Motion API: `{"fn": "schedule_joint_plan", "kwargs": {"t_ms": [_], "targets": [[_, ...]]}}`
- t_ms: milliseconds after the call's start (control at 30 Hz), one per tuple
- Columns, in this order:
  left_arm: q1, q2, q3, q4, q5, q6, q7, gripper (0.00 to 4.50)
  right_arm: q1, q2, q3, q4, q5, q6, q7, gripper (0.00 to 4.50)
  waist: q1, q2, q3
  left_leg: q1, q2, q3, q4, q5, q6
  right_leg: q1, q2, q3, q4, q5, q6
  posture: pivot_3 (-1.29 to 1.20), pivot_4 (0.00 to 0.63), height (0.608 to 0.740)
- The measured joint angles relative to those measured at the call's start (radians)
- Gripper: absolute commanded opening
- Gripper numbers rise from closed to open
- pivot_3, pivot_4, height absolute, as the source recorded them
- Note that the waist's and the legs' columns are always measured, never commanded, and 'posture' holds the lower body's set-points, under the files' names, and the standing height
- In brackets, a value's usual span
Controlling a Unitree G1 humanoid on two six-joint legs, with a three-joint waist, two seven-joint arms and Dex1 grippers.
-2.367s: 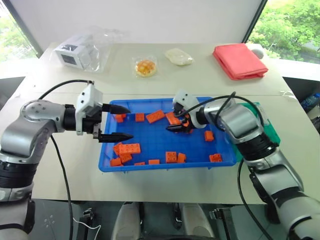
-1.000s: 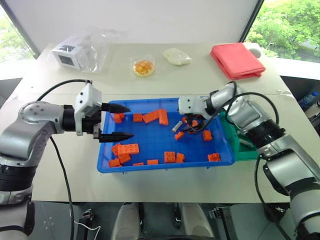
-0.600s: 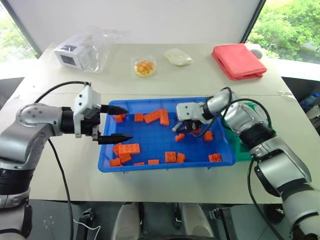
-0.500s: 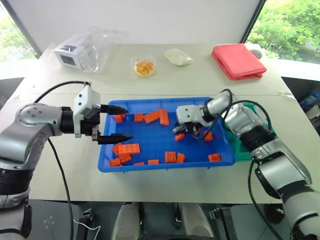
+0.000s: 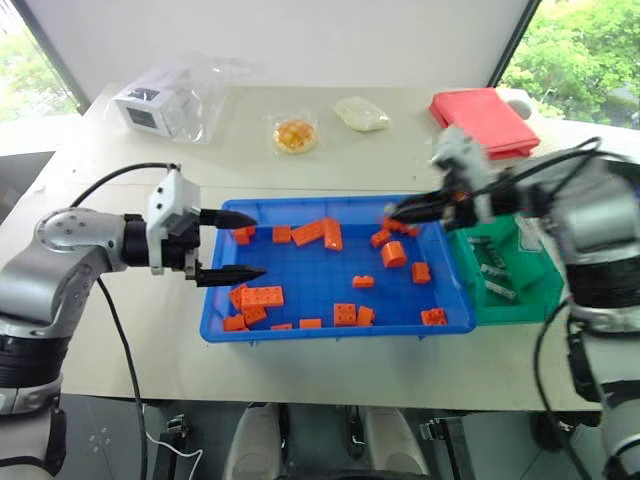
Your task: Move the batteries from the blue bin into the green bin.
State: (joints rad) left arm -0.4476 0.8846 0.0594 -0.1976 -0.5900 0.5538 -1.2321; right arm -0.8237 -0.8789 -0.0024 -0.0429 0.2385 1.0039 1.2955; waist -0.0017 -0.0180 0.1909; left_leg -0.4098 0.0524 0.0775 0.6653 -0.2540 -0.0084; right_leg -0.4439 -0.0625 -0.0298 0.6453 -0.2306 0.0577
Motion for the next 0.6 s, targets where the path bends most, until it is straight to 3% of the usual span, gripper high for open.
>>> {"fn": "schedule_joint_plan", "kwargs": {"t_ms": [167,200,367,433,600], "targets": [[-0.01,-0.002,-0.008,0.056,0.004,-0.002,-0.021,4.5,0.272,-0.169,-0.162,-0.018,0.01,0.025,-0.07,0.19,0.008,0.0,0.0,0.0,0.0,0.001,0.0,0.0,0.0,0.0,0.0,0.001,0.0,0.0,0.001,0.0,0.15,0.734],[-0.015,-0.002,-0.008,0.063,0.005,-0.004,-0.027,4.5,0.31,-0.173,-0.172,-0.023,0.01,0.019,-0.086,1.09,0.004,0.0,0.0,0.0,0.0,0.001,0.0,0.0,0.0,0.0,0.0,0.001,0.0,0.0,0.001,0.0,0.15,0.734],[-0.042,-0.002,-0.008,0.083,0.011,-0.018,-0.047,4.5,0.373,-0.168,-0.195,-0.023,0.004,-0.059,-0.193,3.56,-0.02,0.0,0.0,0.002,0.0,0.001,0.0,0.0,0.0,0.0,0.001,0.002,0.001,0.0,0.002,0.0,0.15,0.734],[-0.041,0.0,-0.007,0.099,0.011,-0.018,-0.05,4.5,0.377,-0.17,-0.214,-0.022,0.018,-0.105,-0.202,3.56,-0.018,0.0,0.0,0.002,0.0,0.0,0.0,0.0,0.0,0.0,0.002,0.002,0.001,0.0,0.003,0.0,0.15,0.734],[0.005,0.087,0.083,0.136,-0.015,0.01,-0.083,4.5,0.486,-0.265,-0.328,0.05,0.076,-0.374,-0.007,3.56,-0.011,0.001,0.001,0.0,0.0,0.001,-0.001,-0.001,0.002,0.0,0.001,0.002,0.0,-0.001,0.006,0.0,0.15,0.734]]}}
